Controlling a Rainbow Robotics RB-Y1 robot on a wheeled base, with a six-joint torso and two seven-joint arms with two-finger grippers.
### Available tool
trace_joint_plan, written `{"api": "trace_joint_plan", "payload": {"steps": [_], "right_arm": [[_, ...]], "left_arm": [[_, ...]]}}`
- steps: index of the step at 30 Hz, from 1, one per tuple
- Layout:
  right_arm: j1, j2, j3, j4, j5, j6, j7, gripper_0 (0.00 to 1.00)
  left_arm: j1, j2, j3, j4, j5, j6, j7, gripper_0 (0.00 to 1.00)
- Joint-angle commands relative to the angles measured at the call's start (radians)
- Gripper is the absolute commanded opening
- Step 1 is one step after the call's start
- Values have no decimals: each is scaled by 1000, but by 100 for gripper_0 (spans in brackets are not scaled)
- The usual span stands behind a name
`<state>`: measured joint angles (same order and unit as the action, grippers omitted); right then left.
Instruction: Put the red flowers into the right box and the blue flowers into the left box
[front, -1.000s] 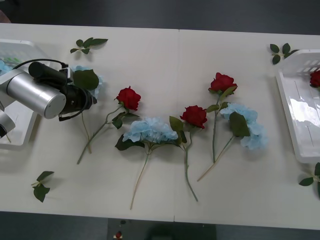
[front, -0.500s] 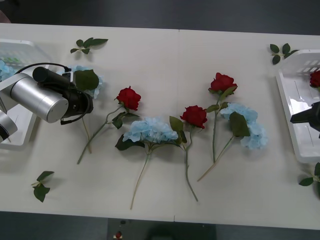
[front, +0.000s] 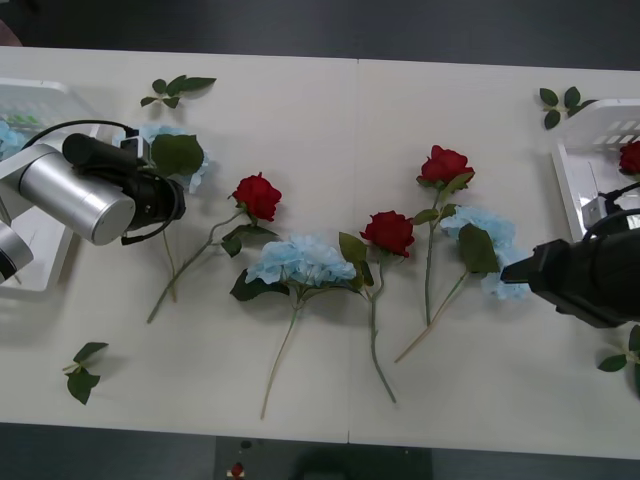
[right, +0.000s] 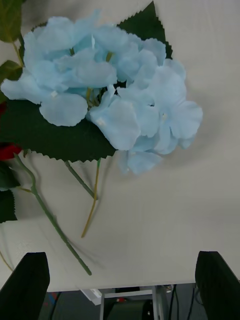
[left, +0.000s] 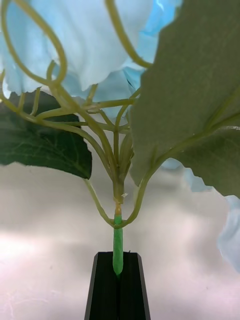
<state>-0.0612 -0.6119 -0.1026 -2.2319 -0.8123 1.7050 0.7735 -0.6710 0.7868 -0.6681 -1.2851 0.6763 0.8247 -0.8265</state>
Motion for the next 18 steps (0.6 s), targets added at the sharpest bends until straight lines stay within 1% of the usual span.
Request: {"api": "trace_joint_plan", "payload": {"steps": [1,6,10,14,18], "right_arm": [[-6,37,70,-28,82,-7,-79,85],[-45,78,184,0,179,-10,-80,85],[-100,112,282,63,262,-31,-82,85],[-158,129,371,152,360,-79,-82,85],[-190,133,423,221,436,-108,-82,85]], "left_arm": [[-21,78,78,-59,-9,-4,30,0],[-21,147,186,-74,-11,25,41,0],[2,197,344,-76,-24,113,43,0],[60,233,504,-66,-69,179,37,0],[119,259,584,-37,-98,180,24,0]]}}
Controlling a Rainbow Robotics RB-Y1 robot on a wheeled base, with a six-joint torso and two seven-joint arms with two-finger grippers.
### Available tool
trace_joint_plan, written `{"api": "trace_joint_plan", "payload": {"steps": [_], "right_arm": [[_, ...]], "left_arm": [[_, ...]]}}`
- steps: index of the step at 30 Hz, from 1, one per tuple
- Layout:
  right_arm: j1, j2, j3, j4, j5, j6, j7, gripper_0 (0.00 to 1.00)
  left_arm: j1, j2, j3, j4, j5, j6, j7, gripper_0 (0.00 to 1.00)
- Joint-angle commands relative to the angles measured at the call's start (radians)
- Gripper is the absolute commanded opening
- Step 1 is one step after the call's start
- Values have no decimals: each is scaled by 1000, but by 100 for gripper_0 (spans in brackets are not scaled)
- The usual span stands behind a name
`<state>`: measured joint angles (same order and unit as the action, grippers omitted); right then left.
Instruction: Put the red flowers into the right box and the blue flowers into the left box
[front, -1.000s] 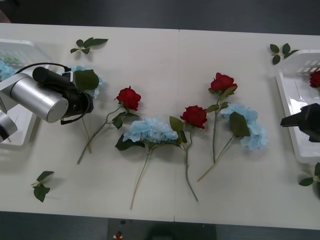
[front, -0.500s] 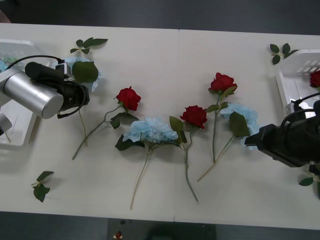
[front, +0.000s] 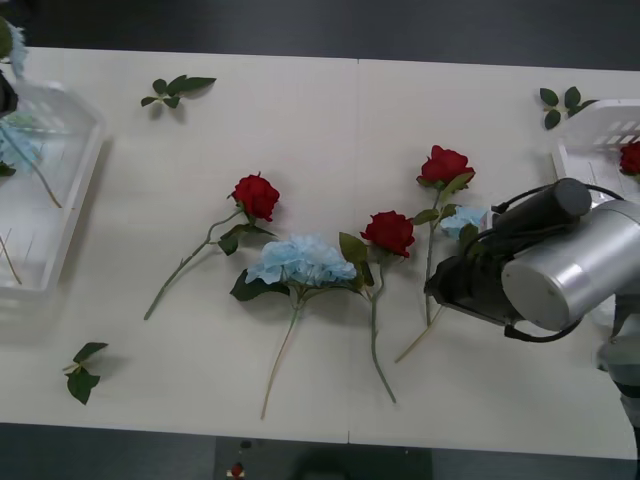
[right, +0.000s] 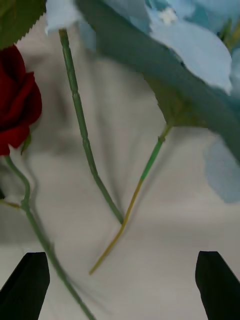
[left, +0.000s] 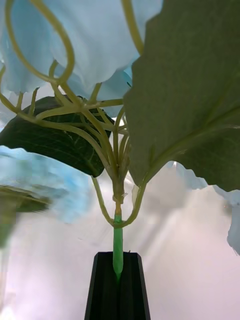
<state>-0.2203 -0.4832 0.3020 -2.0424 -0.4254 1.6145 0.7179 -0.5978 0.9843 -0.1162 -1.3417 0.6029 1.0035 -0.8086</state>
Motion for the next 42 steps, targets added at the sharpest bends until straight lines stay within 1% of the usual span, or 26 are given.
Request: {"api": "trace_joint_plan", "payload": {"steps": [1,4,7,9,13,19,20,21,23,24,27,28,29,33,36,38,42], "right_arm": [[-37,5,25,45,71,-19,-21,85],[-36,1,23,53,106,-16,-9,85],[-31,-15,19,53,114,-15,2,85],[-28,-26,19,56,114,-15,9,85],[-28,-29,19,80,123,-19,18,85],[-28,-25,23,140,126,-64,37,85],[-28,-22,23,148,125,-67,41,85],[-27,-20,26,154,126,-70,44,85],[-25,-15,29,156,131,-68,46,85],[-22,-14,32,157,132,-68,46,85],[-13,-6,39,156,143,-70,46,85],[-11,-3,39,157,145,-70,46,85],[-7,3,43,157,151,-70,46,85],[-2,21,49,156,169,-70,44,85],[-2,34,57,157,182,-70,40,85],[-1,46,60,157,188,-70,37,85],[-1,55,65,159,206,-70,32,85]], "left_arm": [[66,71,49,30,-38,3,0,0],[108,82,69,59,-80,-17,-14,0],[138,79,52,125,-68,-94,-46,0],[138,79,13,167,-40,-143,-80,0],[138,79,-30,199,-28,-198,-92,0],[138,79,-39,199,-23,-203,-98,1],[138,79,-39,199,-25,-203,-99,4],[139,77,-39,197,-25,-203,-103,23],[139,79,-40,196,-25,-203,-106,49],[138,79,-39,196,-25,-204,-107,60],[138,79,-39,193,-28,-203,-110,85],[139,79,-39,191,-26,-203,-110,90],[139,79,-39,187,-26,-203,-110,100],[155,82,-39,148,-25,-204,-107,100],[196,91,-17,73,-23,-204,-99,100],[248,91,32,-11,3,-204,-95,100],[320,91,95,-143,64,-204,-95,100]]}}
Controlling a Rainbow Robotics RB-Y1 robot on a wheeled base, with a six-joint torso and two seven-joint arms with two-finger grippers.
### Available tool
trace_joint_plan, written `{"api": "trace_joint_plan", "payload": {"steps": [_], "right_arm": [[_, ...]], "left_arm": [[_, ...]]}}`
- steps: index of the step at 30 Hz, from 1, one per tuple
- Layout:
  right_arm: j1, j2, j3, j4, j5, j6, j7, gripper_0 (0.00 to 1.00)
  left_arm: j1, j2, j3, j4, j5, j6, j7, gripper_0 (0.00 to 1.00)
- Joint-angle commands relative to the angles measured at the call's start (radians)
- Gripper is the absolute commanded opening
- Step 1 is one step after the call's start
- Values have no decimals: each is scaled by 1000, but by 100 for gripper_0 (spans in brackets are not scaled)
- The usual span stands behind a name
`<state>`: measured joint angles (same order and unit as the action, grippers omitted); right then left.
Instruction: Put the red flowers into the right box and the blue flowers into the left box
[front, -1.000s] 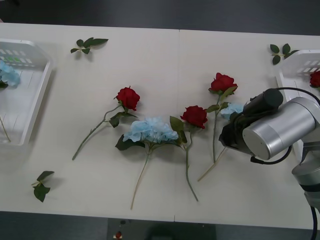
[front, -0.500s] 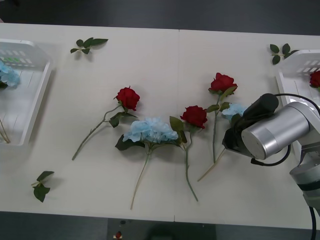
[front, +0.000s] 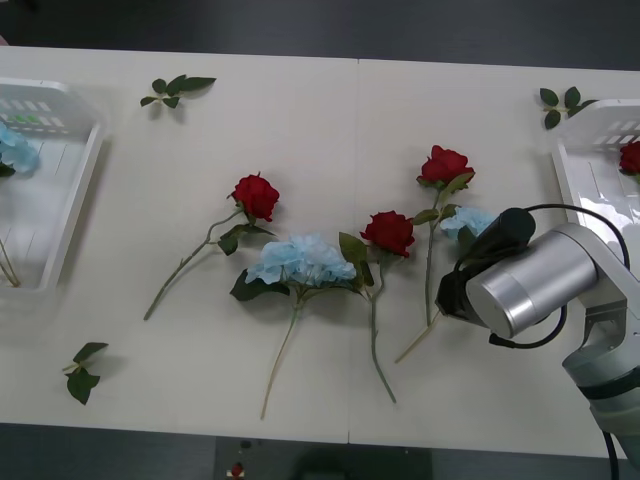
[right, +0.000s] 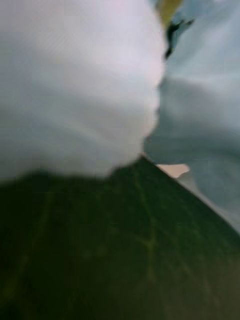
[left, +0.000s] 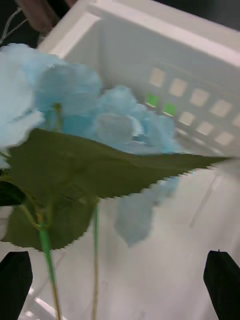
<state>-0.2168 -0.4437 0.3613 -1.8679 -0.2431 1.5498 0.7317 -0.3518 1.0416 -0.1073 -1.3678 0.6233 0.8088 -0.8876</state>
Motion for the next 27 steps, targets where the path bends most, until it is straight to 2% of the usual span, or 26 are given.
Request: {"api": "trace_joint_plan", "payload": {"steps": [1,6,11,19,27], "right_arm": [[-4,20,8,-13,31,-10,17,85],[-4,28,11,19,53,-42,17,85],[-4,30,11,33,59,-59,17,85],[-4,31,25,62,73,-85,15,85],[-4,45,30,75,82,-96,15,85]], "left_arm": [[97,34,97,-169,59,-10,-16,100],[142,32,90,-303,58,-8,-19,100],[136,12,24,-396,16,-8,-33,100],[-3,-112,-147,-461,-165,151,-67,100],[-91,-232,-313,-459,-224,190,-91,100]]}}
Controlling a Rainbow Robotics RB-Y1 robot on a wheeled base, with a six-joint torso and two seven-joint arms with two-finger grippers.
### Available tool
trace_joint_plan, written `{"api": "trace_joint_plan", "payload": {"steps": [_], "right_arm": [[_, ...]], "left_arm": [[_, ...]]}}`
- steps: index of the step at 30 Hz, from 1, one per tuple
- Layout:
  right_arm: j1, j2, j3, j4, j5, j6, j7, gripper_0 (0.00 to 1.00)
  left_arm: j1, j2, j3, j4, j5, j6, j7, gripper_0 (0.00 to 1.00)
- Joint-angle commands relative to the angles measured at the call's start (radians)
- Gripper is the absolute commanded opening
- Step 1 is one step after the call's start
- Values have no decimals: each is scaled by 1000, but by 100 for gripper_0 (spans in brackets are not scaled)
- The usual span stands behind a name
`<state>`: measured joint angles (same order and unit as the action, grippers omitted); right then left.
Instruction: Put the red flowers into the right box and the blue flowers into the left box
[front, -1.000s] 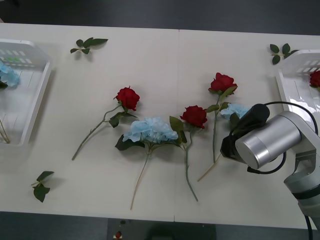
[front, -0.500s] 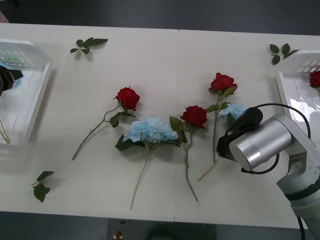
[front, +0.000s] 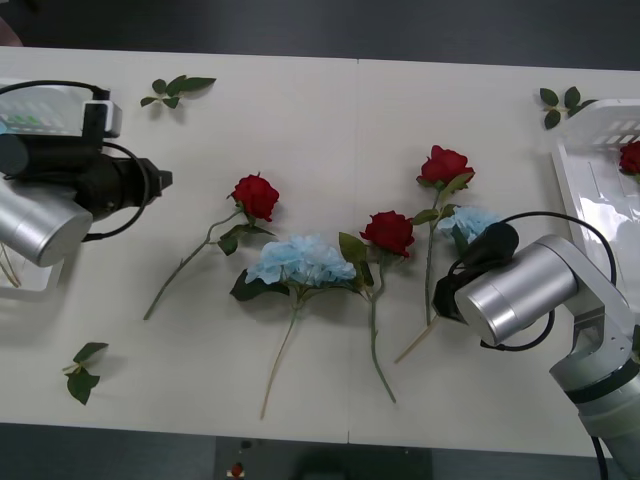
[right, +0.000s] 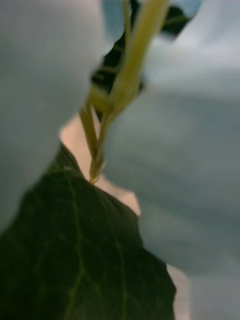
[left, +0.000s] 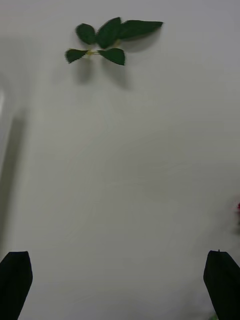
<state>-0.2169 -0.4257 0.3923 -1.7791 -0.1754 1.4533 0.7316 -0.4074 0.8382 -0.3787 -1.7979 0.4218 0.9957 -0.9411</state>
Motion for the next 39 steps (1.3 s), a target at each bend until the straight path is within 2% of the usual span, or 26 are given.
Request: {"api": "trace_joint_plan", "payload": {"steps": [1,11,12,13,14,15,16,17,18,20,25,33,39], "right_arm": [[-4,31,-1,-11,16,1,14,85],[-5,51,8,7,34,-14,12,85],[-4,51,10,7,34,-14,12,82],[-4,51,11,9,34,-16,11,77],[-5,51,13,9,37,-16,9,59],[-4,51,16,9,40,-16,9,51],[-4,51,16,9,42,-16,9,39],[-4,51,17,9,42,-16,8,14],[-4,51,17,9,40,-16,5,7],[-4,51,17,9,39,-16,2,0],[-4,50,17,10,40,-16,-6,0],[-7,36,16,-17,48,-5,-9,0],[-5,-51,11,-191,11,116,-14,0]], "left_arm": [[-41,-42,-63,-31,-26,3,-38,100],[-73,-123,-226,-17,-77,3,-50,100],[-77,-131,-238,-8,-86,1,-50,100],[-80,-136,-246,-3,-95,3,-51,100],[-85,-153,-261,14,-124,1,-54,100],[-87,-159,-264,20,-135,3,-56,100],[-91,-172,-266,32,-150,3,-59,100],[-97,-192,-266,55,-167,1,-67,100],[-102,-203,-266,71,-178,1,-71,100],[-114,-232,-266,104,-207,1,-81,100],[-143,-272,-253,163,-258,-2,-94,100],[-145,-274,-244,215,-252,-16,-111,100],[-145,-274,-253,311,-235,-103,-116,100]]}}
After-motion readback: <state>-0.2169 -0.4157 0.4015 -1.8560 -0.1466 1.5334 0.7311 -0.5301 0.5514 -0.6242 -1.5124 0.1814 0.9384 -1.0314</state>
